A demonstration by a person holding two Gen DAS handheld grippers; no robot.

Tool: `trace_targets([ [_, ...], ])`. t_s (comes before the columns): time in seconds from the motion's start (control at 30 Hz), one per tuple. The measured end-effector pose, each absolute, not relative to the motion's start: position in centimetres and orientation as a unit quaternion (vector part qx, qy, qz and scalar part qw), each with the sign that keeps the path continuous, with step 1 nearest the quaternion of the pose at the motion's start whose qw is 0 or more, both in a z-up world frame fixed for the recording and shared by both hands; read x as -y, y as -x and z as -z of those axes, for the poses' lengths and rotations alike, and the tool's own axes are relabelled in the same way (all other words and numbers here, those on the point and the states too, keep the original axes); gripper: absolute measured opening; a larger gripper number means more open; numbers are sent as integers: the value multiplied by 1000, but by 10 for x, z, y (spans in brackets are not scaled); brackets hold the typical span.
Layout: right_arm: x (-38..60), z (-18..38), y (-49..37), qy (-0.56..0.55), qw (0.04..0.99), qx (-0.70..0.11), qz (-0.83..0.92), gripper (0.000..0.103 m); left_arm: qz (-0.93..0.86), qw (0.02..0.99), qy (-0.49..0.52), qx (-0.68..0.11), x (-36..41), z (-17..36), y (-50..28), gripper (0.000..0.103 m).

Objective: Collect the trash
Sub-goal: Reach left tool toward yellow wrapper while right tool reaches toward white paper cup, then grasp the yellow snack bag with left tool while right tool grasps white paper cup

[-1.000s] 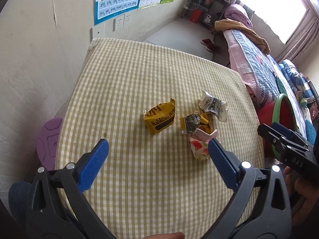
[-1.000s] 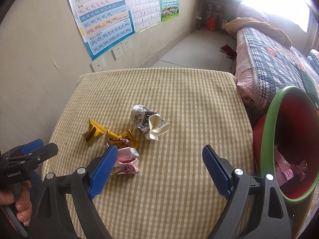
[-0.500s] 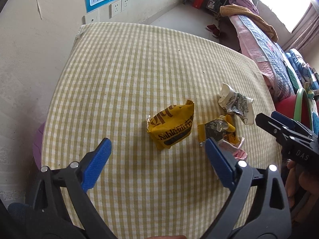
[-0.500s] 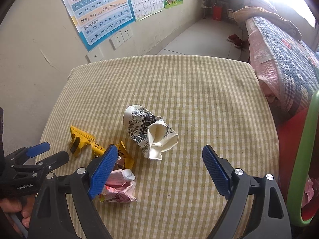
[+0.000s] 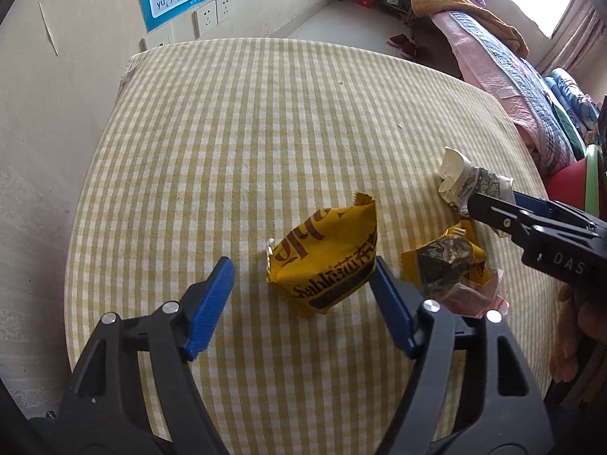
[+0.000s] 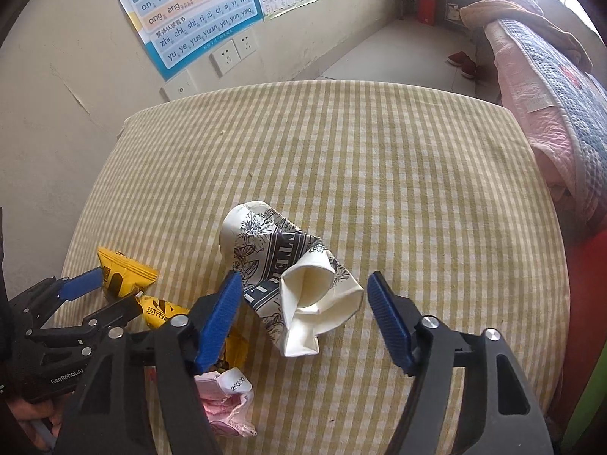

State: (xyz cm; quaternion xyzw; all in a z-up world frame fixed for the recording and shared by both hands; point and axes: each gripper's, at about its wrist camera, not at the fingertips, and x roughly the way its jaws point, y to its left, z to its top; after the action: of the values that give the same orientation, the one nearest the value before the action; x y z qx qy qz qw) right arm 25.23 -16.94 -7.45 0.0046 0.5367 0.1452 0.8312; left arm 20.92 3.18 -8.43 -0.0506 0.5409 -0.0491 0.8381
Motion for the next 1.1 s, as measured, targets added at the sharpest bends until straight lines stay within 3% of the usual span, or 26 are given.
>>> trace_targets([
  [0.13, 166, 75, -253, 2, 832, -535, -147, 57, 44, 843, 51, -534, -34, 82, -210, 47],
  [0.27, 166, 72, -251, 1, 833, -534, -148, 54, 51, 843, 50, -534, -35, 81, -210, 38],
  [0.3, 167, 71, -251, 0, 833, -534, -148, 49, 52, 842, 49, -534, -35, 81, -209, 37],
  [0.33, 167, 70, -250, 1, 833, -533, -147, 34, 52, 842, 48, -534, -35, 80, -207, 37],
  [1.1, 198, 8, -176, -9, 862, -491, -128, 30, 58, 857, 66, -507, -27, 27, -130, 36],
])
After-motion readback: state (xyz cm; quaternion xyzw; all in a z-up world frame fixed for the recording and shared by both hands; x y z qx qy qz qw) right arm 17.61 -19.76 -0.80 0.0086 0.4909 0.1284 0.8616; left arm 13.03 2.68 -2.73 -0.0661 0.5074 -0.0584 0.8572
